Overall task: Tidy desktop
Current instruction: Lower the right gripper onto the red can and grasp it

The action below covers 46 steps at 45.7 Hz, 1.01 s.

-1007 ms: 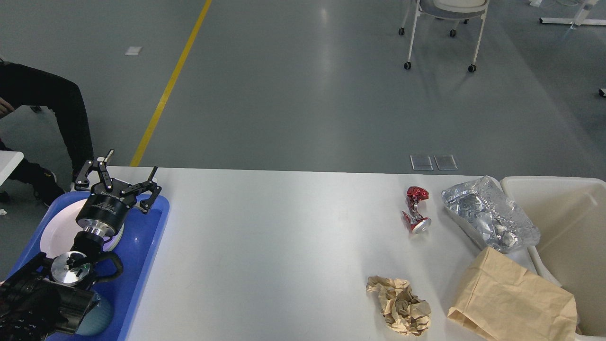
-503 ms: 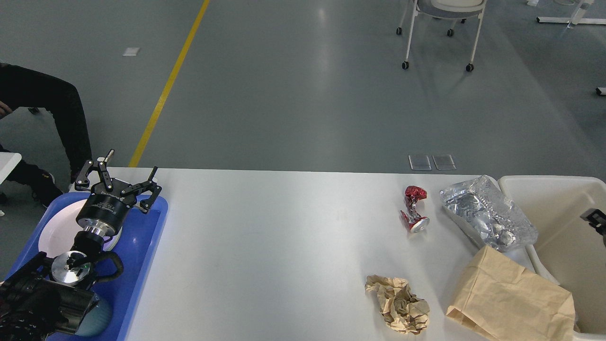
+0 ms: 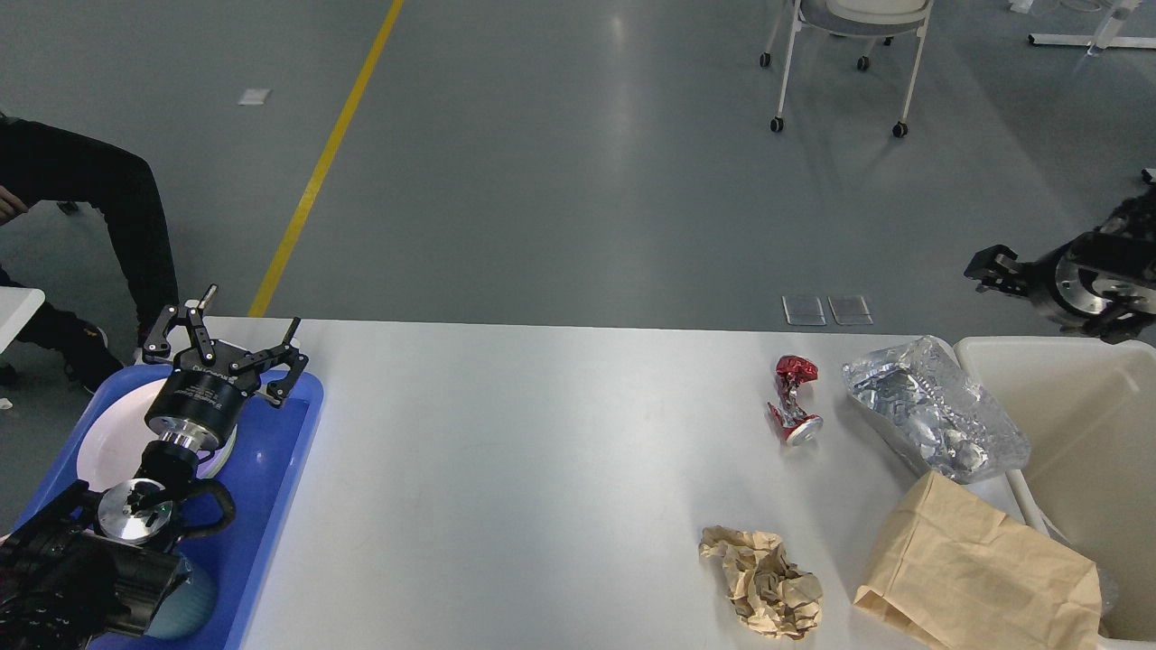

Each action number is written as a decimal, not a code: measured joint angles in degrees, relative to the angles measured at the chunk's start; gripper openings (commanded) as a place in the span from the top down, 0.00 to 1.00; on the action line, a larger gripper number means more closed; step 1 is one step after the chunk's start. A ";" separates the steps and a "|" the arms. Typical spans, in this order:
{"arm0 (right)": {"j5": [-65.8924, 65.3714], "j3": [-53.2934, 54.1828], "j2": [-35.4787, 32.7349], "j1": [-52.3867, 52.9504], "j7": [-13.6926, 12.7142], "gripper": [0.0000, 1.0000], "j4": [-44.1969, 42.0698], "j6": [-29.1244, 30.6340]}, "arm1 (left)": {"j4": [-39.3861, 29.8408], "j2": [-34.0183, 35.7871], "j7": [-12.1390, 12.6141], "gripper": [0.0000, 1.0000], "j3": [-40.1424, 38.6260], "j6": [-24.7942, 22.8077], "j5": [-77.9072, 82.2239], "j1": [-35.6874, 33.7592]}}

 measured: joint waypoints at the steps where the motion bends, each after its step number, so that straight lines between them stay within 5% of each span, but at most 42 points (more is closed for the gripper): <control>1: 0.08 -0.51 0.52 1.56 -0.01 0.00 1.09 1.63 | 0.00 0.00 0.00 0.04 0.00 0.00 0.00 0.00; 14: 1.04 -1.82 3.69 23.63 -0.01 0.00 17.51 33.85 | 0.00 0.00 0.00 0.04 -0.02 0.00 0.00 0.00; 20: 3.10 -1.73 3.77 30.40 -0.10 0.00 20.25 38.78 | 0.00 0.01 0.00 0.04 -0.02 0.00 0.00 0.00; 33: 4.39 -1.11 4.51 29.07 -0.22 0.00 19.12 38.74 | 0.00 0.01 0.00 0.04 -0.02 0.00 0.00 0.00; 46: 4.40 6.00 7.47 -1.18 -0.21 0.00 7.43 11.52 | 0.00 0.01 0.00 0.04 -0.02 0.00 0.00 0.00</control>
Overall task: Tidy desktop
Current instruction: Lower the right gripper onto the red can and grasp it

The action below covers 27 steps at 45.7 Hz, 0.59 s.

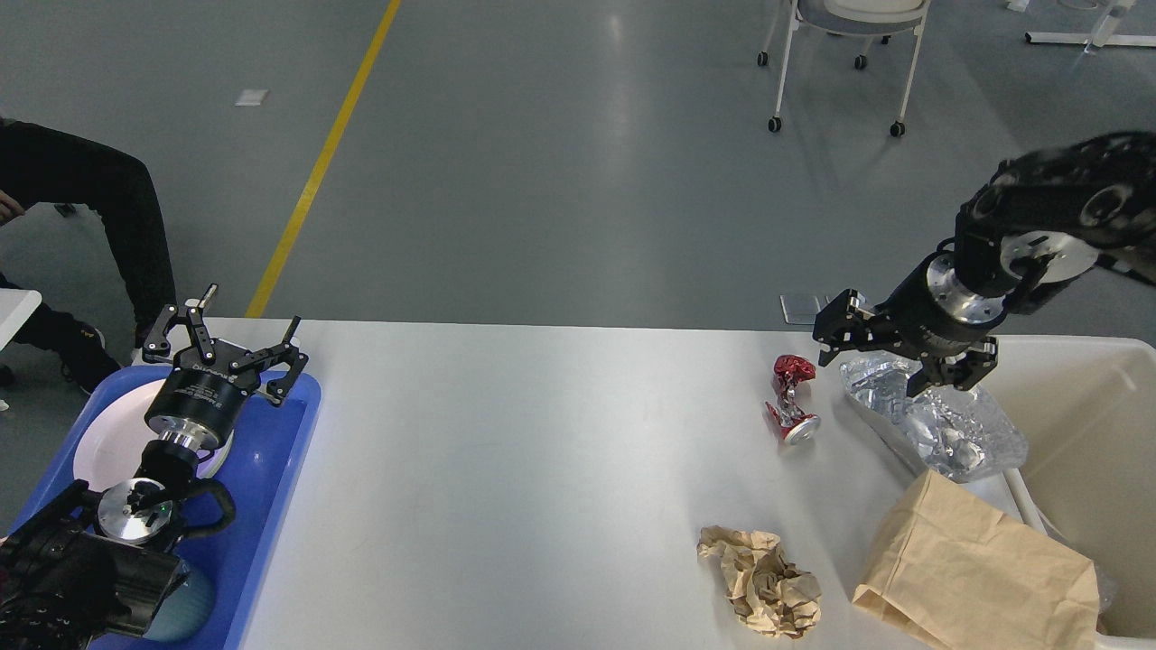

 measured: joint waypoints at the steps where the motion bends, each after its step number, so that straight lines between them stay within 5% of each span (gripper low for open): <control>1: 0.00 0.95 0.41 -1.75 0.01 0.00 -1.27 -1.30 | 0.00 0.00 0.00 0.04 0.00 0.00 0.00 0.00; 14: -0.05 11.91 7.50 -20.15 -0.01 0.00 -19.82 -6.21 | 0.00 0.00 0.00 0.04 0.00 0.00 0.00 0.00; 27: -0.09 16.36 11.85 -26.85 0.02 0.00 -29.00 -8.67 | 0.00 0.00 0.00 0.04 0.00 0.00 0.00 0.00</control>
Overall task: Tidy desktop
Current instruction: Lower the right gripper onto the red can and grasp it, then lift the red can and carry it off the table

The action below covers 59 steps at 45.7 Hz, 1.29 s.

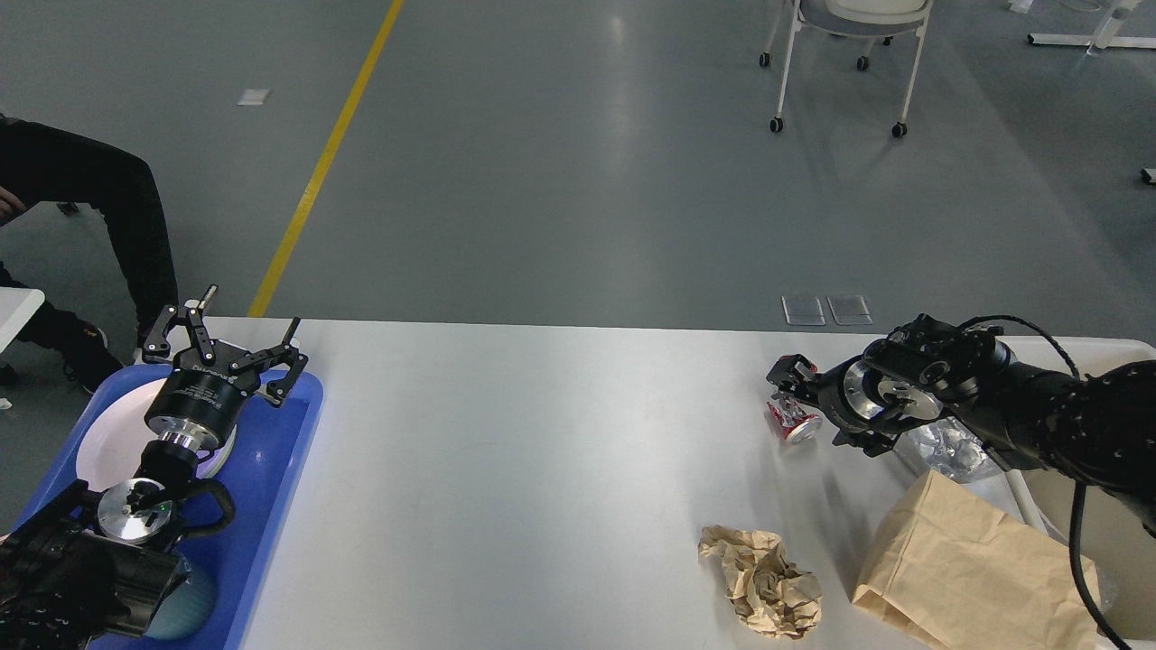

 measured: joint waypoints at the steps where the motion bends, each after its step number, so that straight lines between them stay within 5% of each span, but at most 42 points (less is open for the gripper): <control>1: -0.01 0.18 0.45 -0.52 0.00 0.01 -0.71 -0.77 | 0.00 0.00 0.00 0.04 0.00 0.00 0.00 0.00; 8: 0.01 0.47 2.49 -3.81 0.00 0.19 -2.28 -5.97 | 0.00 0.00 0.00 0.04 0.00 0.00 0.00 0.00; 15: 0.11 0.57 3.26 -5.56 -0.15 0.67 -2.38 -8.49 | 0.00 0.00 0.00 0.04 0.00 0.00 0.00 0.00; 23: 0.91 0.70 3.35 -5.81 -0.41 1.00 -2.38 -8.71 | 0.00 0.00 0.00 0.04 0.00 0.00 0.00 0.00; 48: 2.98 0.74 3.43 -4.13 -0.45 1.00 -0.76 -8.62 | 0.00 -0.01 0.00 0.04 0.01 0.00 0.00 0.00; 59: 2.89 0.79 -3.49 5.66 -0.45 1.00 12.57 -8.11 | 0.00 -0.01 0.00 0.04 0.01 0.00 0.00 0.00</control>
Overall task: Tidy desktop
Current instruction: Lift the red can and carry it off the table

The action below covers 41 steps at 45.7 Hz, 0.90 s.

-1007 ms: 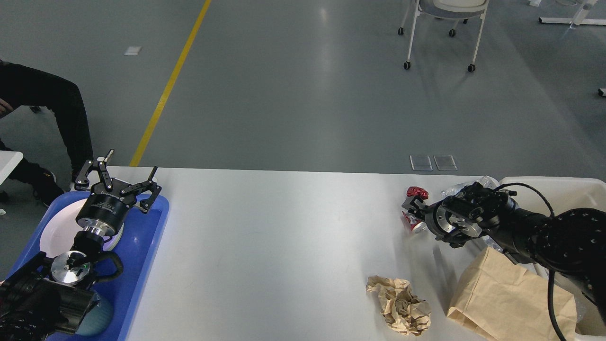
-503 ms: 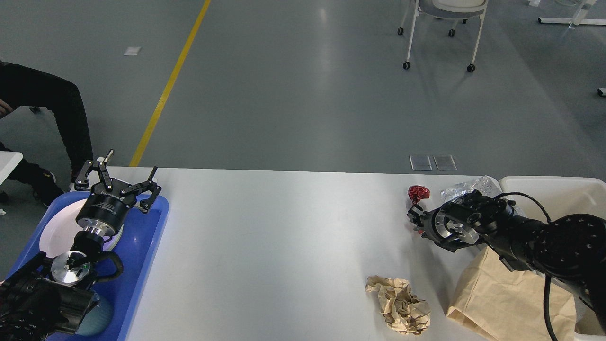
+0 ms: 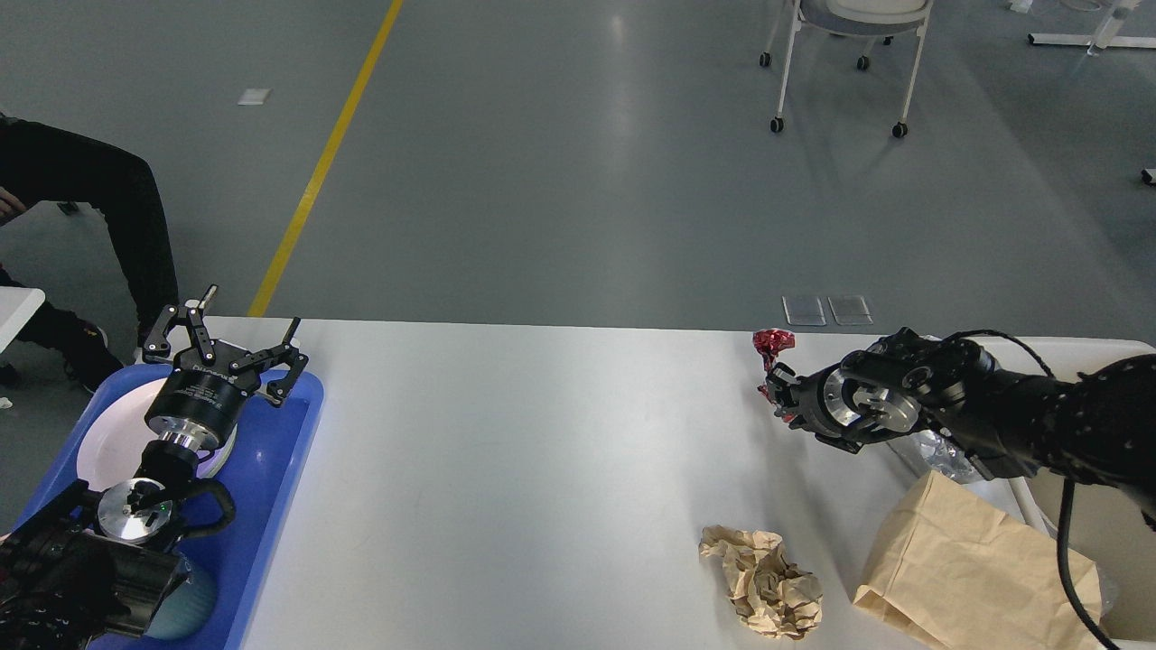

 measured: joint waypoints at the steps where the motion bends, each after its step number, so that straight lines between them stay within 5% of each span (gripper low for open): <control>1: 0.00 0.03 -1.15 1.53 0.00 1.00 1.97 0.15 | 0.00 0.00 0.00 0.04 0.00 0.00 0.00 0.00; 10: -0.10 0.04 -13.89 18.67 0.17 1.00 18.80 7.02 | 0.00 0.00 0.00 0.04 0.00 0.00 0.00 0.00; 25: -0.09 1.63 -25.93 36.97 0.18 1.00 21.38 25.28 | 0.00 0.00 0.00 0.04 0.00 0.00 0.00 0.00; 32: -0.32 1.41 -28.51 36.94 0.18 1.00 19.28 24.48 | 0.00 0.00 0.00 0.04 0.00 0.00 0.00 0.00; 41: -0.52 -0.01 -28.90 19.49 0.18 1.00 8.23 12.38 | 0.00 0.01 0.00 0.04 0.00 0.00 0.00 0.00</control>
